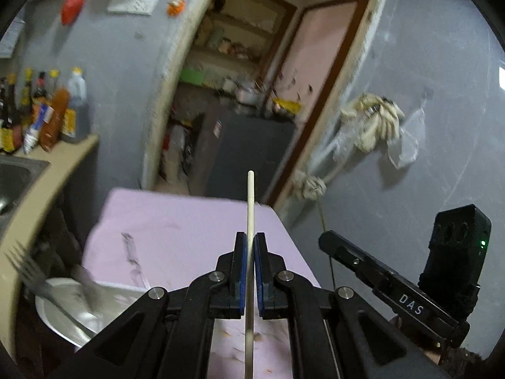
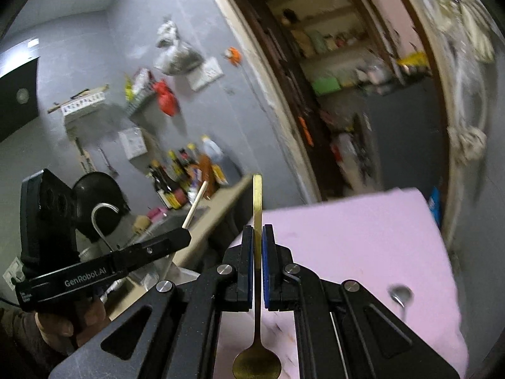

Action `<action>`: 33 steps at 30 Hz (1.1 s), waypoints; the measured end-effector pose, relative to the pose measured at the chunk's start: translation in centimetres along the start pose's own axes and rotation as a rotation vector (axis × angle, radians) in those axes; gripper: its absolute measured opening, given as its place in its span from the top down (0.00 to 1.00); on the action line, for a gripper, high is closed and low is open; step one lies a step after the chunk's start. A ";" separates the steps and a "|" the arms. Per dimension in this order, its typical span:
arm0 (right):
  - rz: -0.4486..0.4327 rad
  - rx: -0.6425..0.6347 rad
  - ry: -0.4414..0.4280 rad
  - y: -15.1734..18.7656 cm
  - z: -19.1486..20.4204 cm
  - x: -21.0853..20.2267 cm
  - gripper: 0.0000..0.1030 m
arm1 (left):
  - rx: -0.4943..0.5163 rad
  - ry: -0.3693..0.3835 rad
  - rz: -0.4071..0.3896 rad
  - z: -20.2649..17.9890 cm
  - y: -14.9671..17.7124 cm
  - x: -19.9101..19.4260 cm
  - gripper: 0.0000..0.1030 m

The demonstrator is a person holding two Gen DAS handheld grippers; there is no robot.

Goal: Organize utensils
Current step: 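Carry the chopstick with the left tool while the right tool carries the gold spoon to the caddy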

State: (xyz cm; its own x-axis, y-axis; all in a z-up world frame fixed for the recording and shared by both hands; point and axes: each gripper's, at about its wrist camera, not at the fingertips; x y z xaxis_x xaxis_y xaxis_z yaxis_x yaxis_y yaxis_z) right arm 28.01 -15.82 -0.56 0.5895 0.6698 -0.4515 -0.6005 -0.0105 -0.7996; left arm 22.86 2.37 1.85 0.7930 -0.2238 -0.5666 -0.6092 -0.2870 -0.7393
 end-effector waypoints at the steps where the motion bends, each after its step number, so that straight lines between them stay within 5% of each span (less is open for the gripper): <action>1: -0.030 -0.015 -0.007 -0.5 1.1 0.4 0.96 | -0.003 -0.010 -0.016 0.6 -0.3 -0.4 0.95; 8: -0.160 0.031 -0.074 -2.1 4.8 2.8 0.96 | -0.082 -0.043 -0.172 6.4 -2.5 -3.4 0.95; 18: -0.164 0.109 -0.070 1.4 5.4 8.3 0.96 | -0.290 -0.056 -0.288 13.7 -0.4 -2.8 0.95; 33: -0.133 0.084 -0.079 4.7 4.6 11.0 0.96 | -0.288 -0.187 -0.429 14.5 1.5 -1.4 0.95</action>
State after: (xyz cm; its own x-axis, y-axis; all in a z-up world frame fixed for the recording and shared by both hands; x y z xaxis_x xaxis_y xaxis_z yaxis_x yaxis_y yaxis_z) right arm 29.15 -5.13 -7.49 0.6244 0.7176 -0.3086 -0.5652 0.1423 -0.8126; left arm 20.85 15.73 -3.68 0.9416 0.1310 -0.3102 -0.1862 -0.5651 -0.8038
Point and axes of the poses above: each gripper's, at about its wrist camera, not at the fingertips, and x roughly the way its jaws point, z to its left, y to its underside, and after that the axes turned 8 degrees about z, right-handed
